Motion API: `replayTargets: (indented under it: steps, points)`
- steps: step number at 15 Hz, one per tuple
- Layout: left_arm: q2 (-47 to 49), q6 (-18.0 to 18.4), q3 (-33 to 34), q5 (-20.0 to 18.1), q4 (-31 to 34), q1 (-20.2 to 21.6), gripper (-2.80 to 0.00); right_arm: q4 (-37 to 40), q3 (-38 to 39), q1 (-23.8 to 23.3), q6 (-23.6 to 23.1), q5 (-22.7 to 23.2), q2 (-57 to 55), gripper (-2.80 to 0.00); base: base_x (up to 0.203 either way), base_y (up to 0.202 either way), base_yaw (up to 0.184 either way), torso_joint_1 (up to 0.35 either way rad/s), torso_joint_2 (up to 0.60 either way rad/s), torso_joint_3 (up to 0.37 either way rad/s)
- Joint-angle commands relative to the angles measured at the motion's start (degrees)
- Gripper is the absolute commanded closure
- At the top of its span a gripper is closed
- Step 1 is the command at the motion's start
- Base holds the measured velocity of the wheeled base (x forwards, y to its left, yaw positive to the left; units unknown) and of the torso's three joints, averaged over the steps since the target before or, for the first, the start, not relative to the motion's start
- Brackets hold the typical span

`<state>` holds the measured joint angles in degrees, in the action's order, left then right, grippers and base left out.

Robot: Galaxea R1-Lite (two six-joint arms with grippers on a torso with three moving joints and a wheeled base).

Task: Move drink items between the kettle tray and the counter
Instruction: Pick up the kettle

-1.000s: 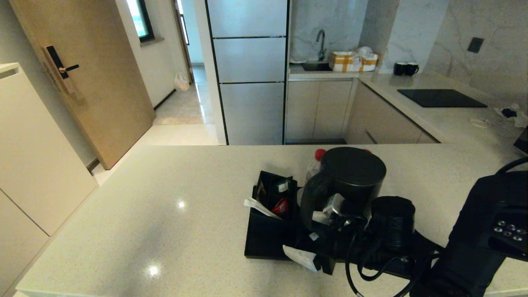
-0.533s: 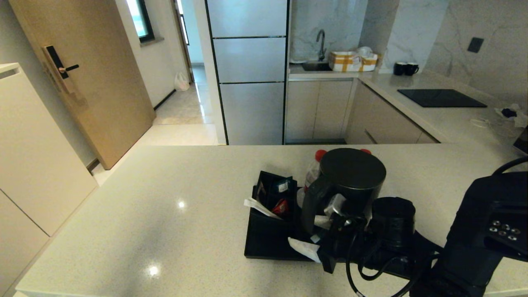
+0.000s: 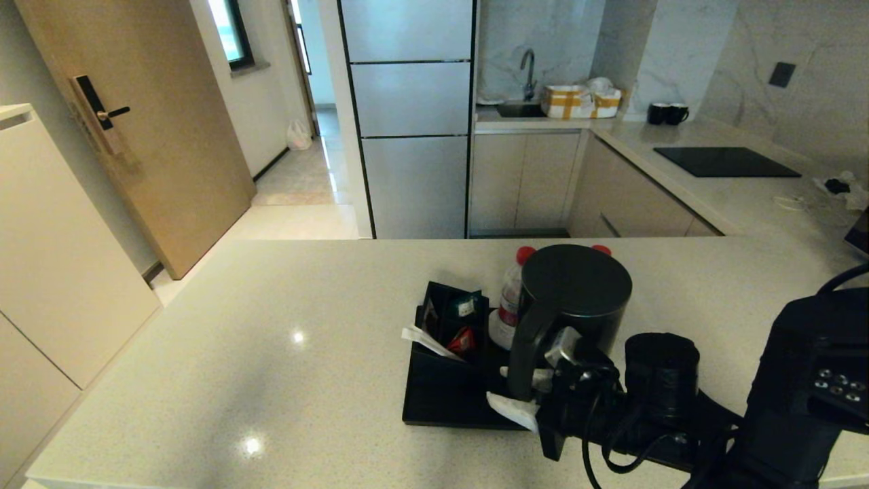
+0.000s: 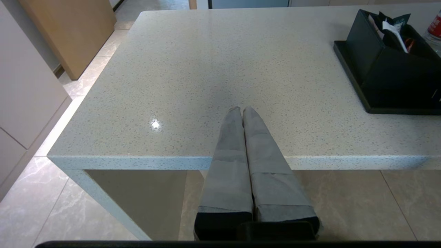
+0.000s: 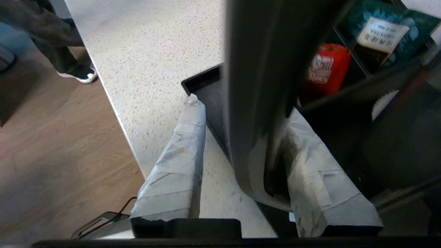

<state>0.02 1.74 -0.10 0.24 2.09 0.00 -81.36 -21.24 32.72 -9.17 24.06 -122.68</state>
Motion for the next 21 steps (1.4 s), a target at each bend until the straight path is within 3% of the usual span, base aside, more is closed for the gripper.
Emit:
replayTargets:
  steps: [1, 7, 10, 12, 21]
  points:
    - [0.0, 0.0, 0.0, 0.0, 0.0, 0.0, 0.0, -3.2, 3.6, -1.3, 0.0, 0.1, -0.3, 0.0, 0.0, 0.0, 0.0, 0.0, 0.0, 0.0]
    - [0.0, 0.0, 0.0, 0.0, 0.0, 0.0, 0.0, -6.3, 6.9, -3.2, 0.1, 0.5, -0.1, 0.0, 0.0, 0.0, 0.0, 0.0, 0.0, 0.0]
    - [0.0, 0.0, 0.0, 0.0, 0.0, 0.0, 0.0, -6.3, 11.2, -12.9, 0.3, 2.3, 3.4, 0.0, 0.0, 0.0, 0.0, 0.0, 0.0, 0.0]
    - [0.0, 0.0, 0.0, 0.0, 0.0, 0.1, 0.0, -6.3, 12.1, -14.5, 1.0, 3.0, 6.8, 0.0, 0.0, 0.0, 0.0, 0.0, 0.0, 0.0]
    - [0.0, 0.0, 0.0, 0.0, 0.0, 0.0, 0.0, -6.3, 17.8, -14.5, 2.2, 4.5, 15.1, 0.0, 0.0, 0.0, 0.0, 0.0, 0.0, 0.0]
